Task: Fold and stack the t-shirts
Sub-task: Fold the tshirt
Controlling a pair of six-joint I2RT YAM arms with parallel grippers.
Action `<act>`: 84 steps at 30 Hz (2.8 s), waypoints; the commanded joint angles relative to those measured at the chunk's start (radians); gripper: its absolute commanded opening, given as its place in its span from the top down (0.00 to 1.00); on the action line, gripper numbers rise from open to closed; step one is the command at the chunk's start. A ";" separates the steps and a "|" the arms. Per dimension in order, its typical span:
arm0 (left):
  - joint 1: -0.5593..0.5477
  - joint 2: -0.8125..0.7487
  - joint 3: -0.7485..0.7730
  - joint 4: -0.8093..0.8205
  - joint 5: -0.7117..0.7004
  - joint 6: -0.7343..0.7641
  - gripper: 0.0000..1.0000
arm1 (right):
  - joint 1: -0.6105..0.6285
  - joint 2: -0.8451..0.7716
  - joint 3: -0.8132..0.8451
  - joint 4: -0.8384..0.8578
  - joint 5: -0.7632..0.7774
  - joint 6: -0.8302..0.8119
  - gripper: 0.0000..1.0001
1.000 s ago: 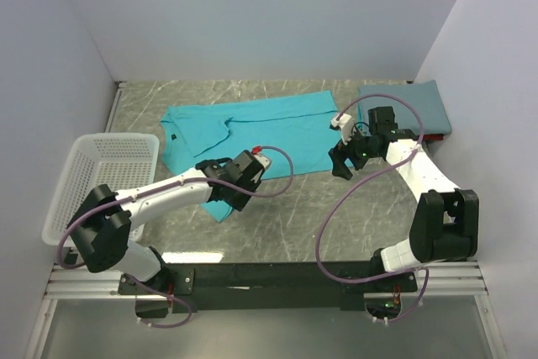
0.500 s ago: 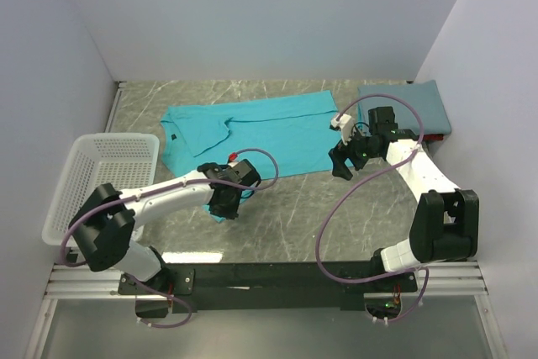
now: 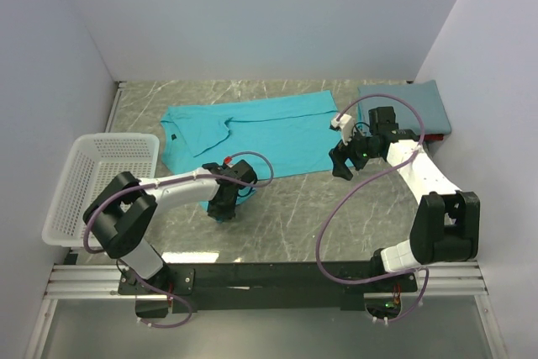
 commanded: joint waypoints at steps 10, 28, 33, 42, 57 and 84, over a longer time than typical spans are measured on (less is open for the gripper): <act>0.030 0.060 -0.031 0.065 -0.001 0.016 0.88 | -0.004 -0.036 0.025 -0.011 -0.011 -0.010 0.07; 0.146 -0.100 0.231 0.118 -0.035 0.580 1.00 | -0.011 -0.044 0.022 -0.008 -0.002 -0.009 0.07; 0.247 -0.196 0.206 0.227 0.096 0.659 0.99 | -0.014 -0.032 0.017 -0.004 0.014 -0.012 0.07; 0.275 -0.371 0.055 0.321 0.217 0.706 0.99 | -0.017 0.000 -0.035 0.079 0.101 -0.133 0.05; 0.352 -0.345 0.048 0.336 0.263 0.680 1.00 | -0.087 0.272 0.132 -0.073 0.201 -0.717 0.22; 0.422 -0.341 0.048 0.336 0.334 0.680 0.99 | -0.067 0.459 0.241 -0.080 0.273 -0.805 0.37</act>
